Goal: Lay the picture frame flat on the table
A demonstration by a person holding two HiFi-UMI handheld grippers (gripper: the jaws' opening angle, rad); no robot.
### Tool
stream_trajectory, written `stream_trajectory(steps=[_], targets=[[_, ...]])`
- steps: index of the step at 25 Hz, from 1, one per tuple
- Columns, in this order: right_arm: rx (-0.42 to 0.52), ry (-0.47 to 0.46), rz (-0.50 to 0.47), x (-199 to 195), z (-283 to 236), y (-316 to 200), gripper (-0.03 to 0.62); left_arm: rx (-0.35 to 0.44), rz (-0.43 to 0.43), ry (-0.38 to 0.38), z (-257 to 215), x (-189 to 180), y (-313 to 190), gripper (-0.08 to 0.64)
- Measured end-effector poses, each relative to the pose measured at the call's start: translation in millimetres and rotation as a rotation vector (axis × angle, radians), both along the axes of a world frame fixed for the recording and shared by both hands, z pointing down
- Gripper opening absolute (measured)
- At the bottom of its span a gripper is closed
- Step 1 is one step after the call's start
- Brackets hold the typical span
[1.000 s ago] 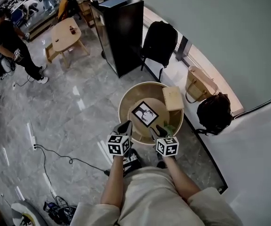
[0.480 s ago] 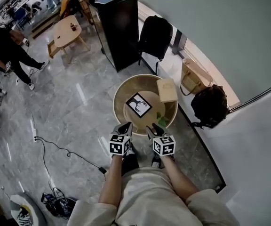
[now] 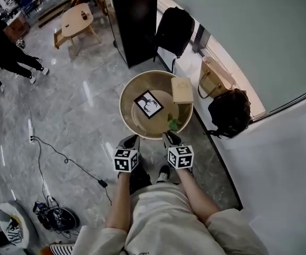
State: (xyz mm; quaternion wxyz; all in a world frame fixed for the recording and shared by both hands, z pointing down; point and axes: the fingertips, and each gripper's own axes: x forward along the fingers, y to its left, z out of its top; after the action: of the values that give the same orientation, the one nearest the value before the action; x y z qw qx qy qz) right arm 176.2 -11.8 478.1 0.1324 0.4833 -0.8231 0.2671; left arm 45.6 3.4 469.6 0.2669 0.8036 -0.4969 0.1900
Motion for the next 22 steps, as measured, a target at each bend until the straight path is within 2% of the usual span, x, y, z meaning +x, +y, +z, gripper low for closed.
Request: stream_trajectory(steps=[4, 7, 9, 16, 22], targets=[[-0.014, 0.005, -0.019, 14.0, 3.9, 11.6, 0.071, -0.003, -0.011, 0.015, 7.1, 11.6, 12.7, 0.021], [-0.053, -0.091, -0.029, 18.3, 0.8, 14.6, 0.043, 0.012, -0.024, 0.032, 0.6, 16.7, 11.8, 0.021], [-0.061, -0.122, -0.031, 21.0, -2.8, 16.2, 0.040, 0.019, -0.026, 0.029, -3.0, 20.3, 12.4, 0.021], [-0.034, -0.021, -0.073, 27.3, -4.1, 20.7, 0.034, 0.029, -0.019, 0.004, -8.2, 31.8, 15.5, 0.021], [-0.032, -0.008, -0.099, 27.5, -6.0, 21.7, 0.034, 0.028, -0.011, -0.010, -7.4, 37.9, 17.4, 0.021]])
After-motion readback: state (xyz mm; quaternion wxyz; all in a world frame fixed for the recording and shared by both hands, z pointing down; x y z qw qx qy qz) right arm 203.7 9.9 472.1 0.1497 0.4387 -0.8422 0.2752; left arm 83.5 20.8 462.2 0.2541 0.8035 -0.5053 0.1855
